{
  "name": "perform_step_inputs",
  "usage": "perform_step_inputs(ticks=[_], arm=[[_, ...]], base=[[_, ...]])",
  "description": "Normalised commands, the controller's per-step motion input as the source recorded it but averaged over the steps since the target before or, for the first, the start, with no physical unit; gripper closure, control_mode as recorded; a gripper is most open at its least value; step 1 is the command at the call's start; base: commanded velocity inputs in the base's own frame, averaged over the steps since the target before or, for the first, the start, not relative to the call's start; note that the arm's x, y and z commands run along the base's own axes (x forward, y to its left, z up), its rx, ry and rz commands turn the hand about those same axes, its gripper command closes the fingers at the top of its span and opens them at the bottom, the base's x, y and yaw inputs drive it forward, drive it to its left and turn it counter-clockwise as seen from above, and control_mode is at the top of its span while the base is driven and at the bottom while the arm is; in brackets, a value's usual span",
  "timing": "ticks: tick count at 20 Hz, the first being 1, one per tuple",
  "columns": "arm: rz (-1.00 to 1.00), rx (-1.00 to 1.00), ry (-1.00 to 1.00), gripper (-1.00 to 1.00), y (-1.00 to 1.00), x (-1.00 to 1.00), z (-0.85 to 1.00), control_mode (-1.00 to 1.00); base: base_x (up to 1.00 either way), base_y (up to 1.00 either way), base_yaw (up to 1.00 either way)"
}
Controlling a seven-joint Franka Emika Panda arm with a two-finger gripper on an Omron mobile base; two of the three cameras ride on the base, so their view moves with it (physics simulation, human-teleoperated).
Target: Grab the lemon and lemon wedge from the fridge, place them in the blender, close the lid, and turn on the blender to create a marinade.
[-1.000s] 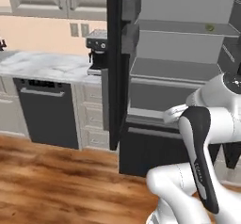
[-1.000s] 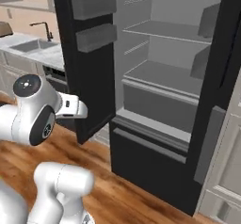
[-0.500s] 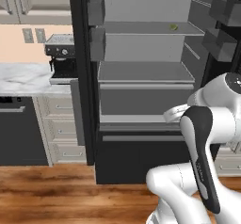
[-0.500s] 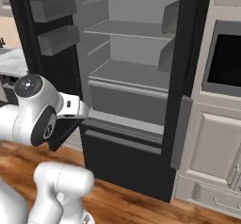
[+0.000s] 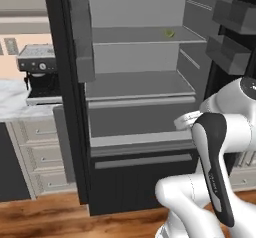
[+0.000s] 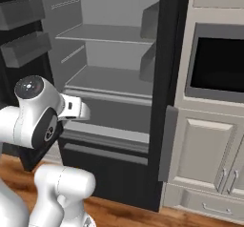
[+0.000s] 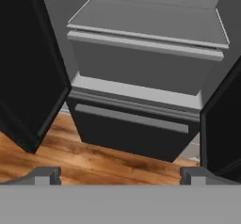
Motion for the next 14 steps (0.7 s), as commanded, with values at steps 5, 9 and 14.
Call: perform_step_inputs(ticks=[5, 9, 14], arm=[[0.00, 0.00, 0.00, -1.00, 0.00, 0.00, 0.00, 1.00], [0.00, 0.00, 0.00, -1.00, 0.00, 0.00, 0.00, 1.00], [0.00, 0.00, 0.00, -1.00, 0.00, 0.00, 0.00, 1.00]], base=[[0.63, 0.11, -0.23], [0.66, 0.25, -0.22], [0.67, 0.26, -0.21]])
